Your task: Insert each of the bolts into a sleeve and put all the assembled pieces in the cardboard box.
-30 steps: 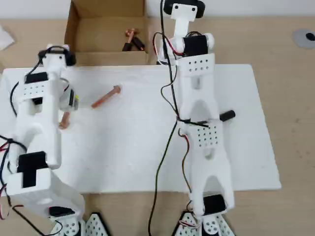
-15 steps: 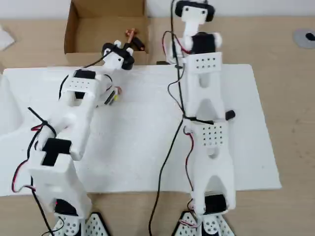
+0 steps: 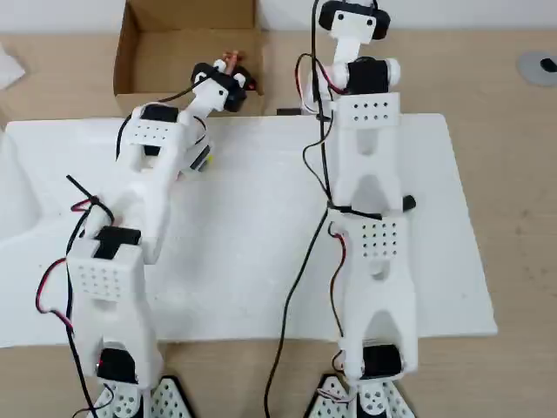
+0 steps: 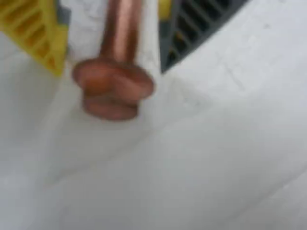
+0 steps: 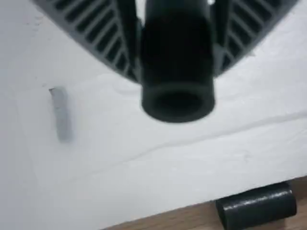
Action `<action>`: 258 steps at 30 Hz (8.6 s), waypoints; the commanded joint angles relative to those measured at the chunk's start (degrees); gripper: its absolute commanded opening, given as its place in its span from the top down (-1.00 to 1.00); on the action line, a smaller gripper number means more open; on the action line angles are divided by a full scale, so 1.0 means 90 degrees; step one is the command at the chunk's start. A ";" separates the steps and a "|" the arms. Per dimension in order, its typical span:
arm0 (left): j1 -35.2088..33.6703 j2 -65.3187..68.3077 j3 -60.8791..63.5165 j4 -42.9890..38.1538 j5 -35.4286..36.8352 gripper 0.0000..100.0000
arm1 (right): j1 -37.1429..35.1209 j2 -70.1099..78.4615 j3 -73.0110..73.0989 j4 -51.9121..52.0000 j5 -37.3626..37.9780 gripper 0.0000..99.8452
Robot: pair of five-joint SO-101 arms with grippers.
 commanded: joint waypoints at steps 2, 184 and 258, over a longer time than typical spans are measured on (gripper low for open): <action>0.0156 0.0269 -0.0342 0.0342 -0.0010 0.78 | 0.0093 -0.0542 -0.0063 0.0078 -0.0078 0.98; 0.2569 -1.1619 0.8088 -0.3751 0.5294 0.99 | -0.3053 -1.8730 2.0469 -0.8391 0.2237 0.98; 0.2549 -1.1609 0.8957 -0.4552 0.5284 0.90 | -0.3053 -1.8711 2.0469 -0.8361 0.2129 0.98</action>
